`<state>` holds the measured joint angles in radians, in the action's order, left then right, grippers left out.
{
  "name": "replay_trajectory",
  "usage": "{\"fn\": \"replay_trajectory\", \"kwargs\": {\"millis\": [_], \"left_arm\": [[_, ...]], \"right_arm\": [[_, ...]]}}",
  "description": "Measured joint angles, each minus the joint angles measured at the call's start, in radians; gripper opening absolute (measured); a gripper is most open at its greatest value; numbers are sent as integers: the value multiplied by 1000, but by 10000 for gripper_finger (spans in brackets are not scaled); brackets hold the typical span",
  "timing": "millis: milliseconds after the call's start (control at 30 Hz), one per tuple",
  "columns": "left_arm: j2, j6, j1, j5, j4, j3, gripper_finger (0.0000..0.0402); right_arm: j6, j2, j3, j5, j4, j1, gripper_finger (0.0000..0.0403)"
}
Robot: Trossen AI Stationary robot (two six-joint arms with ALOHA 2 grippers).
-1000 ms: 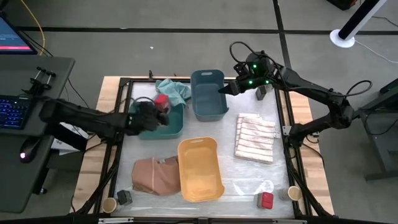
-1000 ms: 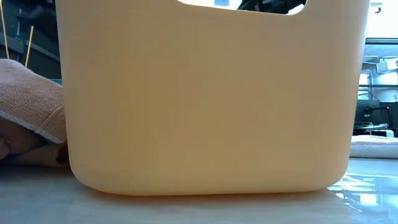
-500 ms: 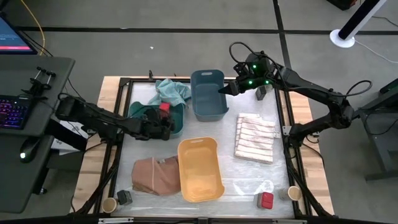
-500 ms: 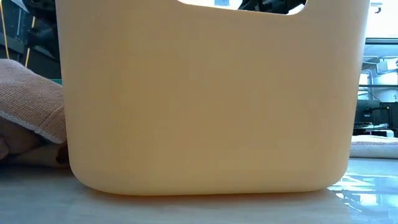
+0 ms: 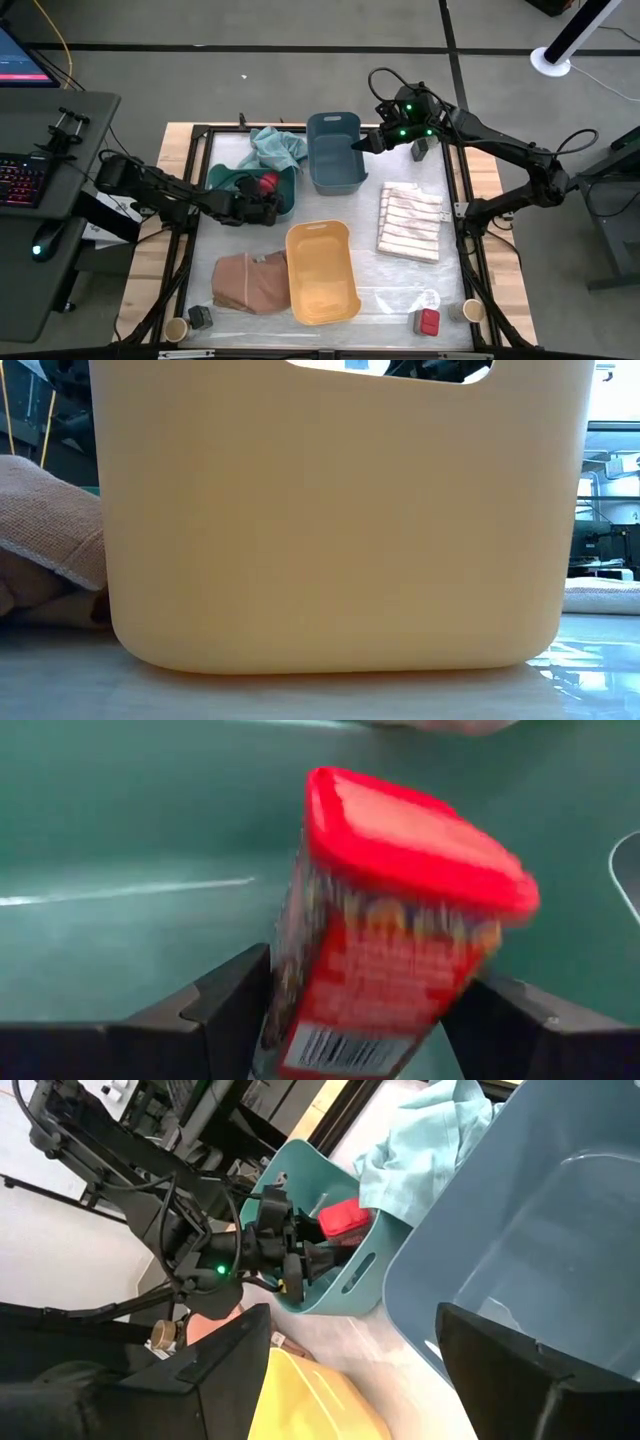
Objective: Sort spices by type
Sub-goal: Put the top red seasoning can into the green bin
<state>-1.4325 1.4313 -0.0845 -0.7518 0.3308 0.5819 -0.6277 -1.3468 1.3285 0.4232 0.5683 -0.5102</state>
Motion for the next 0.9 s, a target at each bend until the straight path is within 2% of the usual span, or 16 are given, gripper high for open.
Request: {"fn": "replay_trajectory", "kwargs": {"millis": [233, 500, 700, 900], "left_arm": [[64, 34, 0, 143, 6, 0, 256], [173, 14, 25, 147, 23, 0, 256], [206, -2, 64, 149, 23, 0, 256], [217, -3, 83, 214, 24, -2, 257]], "right_arm": [[0, 0, 0, 0, 21, 0, 277], [0, 0, 0, 1, 20, 0, 277], [0, 0, 0, 2, 23, 0, 277], [0, 0, 0, 2, 28, 0, 277]]}}
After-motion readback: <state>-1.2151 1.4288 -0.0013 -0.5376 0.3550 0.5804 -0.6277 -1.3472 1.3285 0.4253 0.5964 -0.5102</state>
